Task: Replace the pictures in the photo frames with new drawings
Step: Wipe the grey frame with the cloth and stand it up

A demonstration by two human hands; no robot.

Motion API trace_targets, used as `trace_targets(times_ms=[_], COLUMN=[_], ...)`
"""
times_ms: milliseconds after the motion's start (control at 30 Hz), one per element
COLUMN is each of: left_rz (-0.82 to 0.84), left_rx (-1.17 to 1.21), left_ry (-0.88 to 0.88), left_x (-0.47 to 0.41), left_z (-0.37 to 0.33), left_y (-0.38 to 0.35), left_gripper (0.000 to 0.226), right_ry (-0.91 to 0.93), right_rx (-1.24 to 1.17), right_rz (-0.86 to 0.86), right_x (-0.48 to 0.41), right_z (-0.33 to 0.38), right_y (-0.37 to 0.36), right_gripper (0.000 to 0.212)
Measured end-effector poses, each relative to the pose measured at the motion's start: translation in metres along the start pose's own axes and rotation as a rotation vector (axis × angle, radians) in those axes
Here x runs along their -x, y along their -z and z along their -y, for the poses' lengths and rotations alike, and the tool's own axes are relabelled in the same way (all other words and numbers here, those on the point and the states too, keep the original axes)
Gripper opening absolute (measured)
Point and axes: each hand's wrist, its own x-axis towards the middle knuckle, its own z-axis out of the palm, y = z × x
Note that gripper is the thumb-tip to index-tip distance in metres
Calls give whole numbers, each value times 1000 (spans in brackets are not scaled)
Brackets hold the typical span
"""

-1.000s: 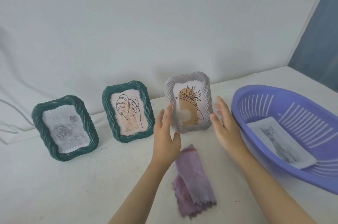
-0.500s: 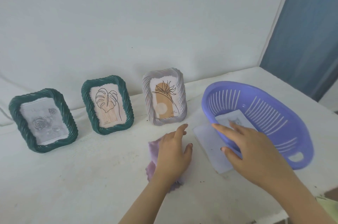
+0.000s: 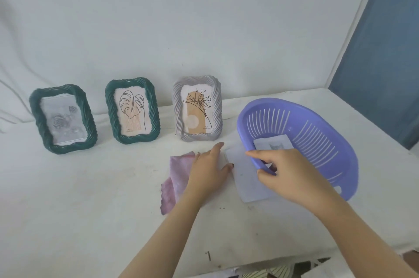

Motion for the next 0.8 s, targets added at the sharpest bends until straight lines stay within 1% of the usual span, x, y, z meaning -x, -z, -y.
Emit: trace_targets(times_ms=[133,267,400,467,533,700,800], left_rz=[97,105,77,73,71,40,-10], left_rx=[144,185,311,361,388,476,505], left_ry=[50,65,152,186,184,146,106], left_x=[-15,-23,-27,-28,-29,-26,-23], left_z=[-8,-8,-8,-9,-12,-16,-17], left_y=[-9,-11,-15,-15,-14,-11,-9], left_gripper=[78,85,89,90,87,78,81], right_ry=[20,56,64,73,81,89,90], right_rx=[-69,-110,-169,-191,-214,-232,-235], right_rz=[14,8,-23,-43,-54,-67,-74], right_x=[-4,-6,-6,-7,-7,-8,-8], right_z=[-9,-13,-14,-15,-17,-19,-19], right_y=[2,10,18,20,20,21,22], right_gripper=[45,43,41,41,41,40,41])
